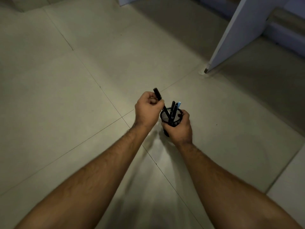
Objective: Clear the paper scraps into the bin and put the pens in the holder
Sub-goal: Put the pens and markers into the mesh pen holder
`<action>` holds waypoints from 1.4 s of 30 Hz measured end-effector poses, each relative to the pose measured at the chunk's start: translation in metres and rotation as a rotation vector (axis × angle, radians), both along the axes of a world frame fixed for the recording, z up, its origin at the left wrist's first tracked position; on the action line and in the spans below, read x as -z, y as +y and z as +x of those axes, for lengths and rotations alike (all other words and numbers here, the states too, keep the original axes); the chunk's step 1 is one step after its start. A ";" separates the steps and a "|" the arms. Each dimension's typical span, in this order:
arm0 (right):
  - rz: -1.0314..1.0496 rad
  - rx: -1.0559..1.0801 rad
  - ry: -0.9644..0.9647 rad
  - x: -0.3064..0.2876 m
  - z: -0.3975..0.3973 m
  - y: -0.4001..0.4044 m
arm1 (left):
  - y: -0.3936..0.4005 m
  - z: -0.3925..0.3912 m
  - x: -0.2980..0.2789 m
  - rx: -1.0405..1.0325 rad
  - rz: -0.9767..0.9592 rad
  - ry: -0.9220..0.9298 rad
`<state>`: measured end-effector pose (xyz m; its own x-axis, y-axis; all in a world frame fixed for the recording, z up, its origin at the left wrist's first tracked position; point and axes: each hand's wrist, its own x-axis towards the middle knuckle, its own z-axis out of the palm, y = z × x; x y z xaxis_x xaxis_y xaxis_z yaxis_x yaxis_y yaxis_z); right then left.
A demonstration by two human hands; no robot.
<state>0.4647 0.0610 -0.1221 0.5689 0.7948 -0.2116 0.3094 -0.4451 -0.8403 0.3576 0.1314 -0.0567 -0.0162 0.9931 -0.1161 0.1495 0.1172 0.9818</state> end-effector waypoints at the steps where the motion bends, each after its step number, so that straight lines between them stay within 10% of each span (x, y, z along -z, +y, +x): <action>1: 0.002 -0.001 0.009 0.000 -0.001 0.001 | -0.003 0.001 0.006 0.043 -0.027 0.029; 7: 0.015 0.001 0.027 -0.004 -0.004 0.003 | -0.019 0.002 0.025 0.190 -0.064 0.232; 19: 0.139 0.034 0.190 -0.097 -0.027 0.030 | -0.001 -0.021 -0.049 -0.249 -0.158 -0.054; 42: 0.164 -0.628 0.237 -0.774 -0.157 -0.012 | -0.090 -0.231 -0.708 -0.459 -0.182 0.136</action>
